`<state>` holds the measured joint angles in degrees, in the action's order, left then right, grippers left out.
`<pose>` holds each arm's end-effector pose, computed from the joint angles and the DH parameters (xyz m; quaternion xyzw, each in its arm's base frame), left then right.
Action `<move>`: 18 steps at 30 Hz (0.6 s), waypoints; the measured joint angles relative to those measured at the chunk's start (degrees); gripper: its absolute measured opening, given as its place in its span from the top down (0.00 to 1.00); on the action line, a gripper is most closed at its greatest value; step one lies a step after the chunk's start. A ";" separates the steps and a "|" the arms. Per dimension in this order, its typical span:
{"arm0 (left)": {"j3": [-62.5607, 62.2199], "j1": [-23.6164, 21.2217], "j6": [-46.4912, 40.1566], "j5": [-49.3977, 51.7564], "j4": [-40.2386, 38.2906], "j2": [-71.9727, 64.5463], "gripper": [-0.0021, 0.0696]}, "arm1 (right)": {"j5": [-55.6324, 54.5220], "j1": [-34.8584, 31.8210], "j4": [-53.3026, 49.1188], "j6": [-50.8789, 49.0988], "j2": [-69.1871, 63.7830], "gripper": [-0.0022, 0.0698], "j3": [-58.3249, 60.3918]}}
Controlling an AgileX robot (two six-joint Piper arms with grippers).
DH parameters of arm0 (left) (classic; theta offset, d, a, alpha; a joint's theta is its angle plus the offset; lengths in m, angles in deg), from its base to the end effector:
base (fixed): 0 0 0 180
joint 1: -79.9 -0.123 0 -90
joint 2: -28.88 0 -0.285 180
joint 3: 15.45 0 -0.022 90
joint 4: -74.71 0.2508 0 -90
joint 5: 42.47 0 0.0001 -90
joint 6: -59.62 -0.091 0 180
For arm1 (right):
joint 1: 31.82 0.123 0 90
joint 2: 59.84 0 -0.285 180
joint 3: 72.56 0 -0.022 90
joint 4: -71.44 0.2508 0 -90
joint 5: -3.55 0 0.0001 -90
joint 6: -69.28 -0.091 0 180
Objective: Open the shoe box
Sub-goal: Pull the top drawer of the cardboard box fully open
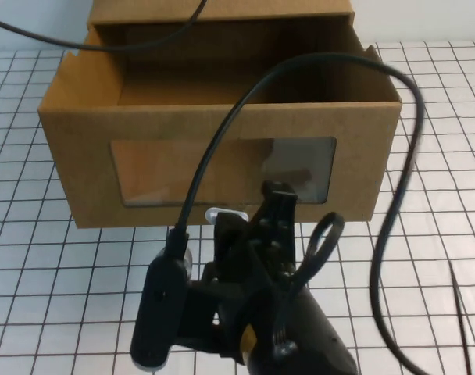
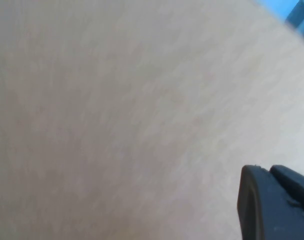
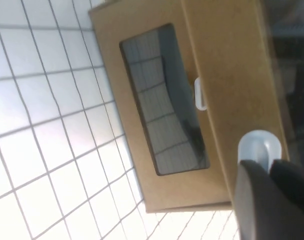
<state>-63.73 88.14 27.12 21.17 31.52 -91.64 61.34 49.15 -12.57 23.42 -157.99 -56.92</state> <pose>0.4209 -0.1174 0.4216 0.2741 0.8175 -0.2854 0.4185 0.1259 0.3038 0.2972 -0.5231 0.6118 -0.2156 0.5528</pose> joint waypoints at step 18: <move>-4.35 0.00 2.30 3.04 1.09 1.32 0.97 | -12.83 -13.51 5.91 -4.27 -1.52 0.82 0.11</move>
<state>-68.07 88.14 29.42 24.21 32.61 -90.32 48.51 35.64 -6.66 19.15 -159.51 -56.81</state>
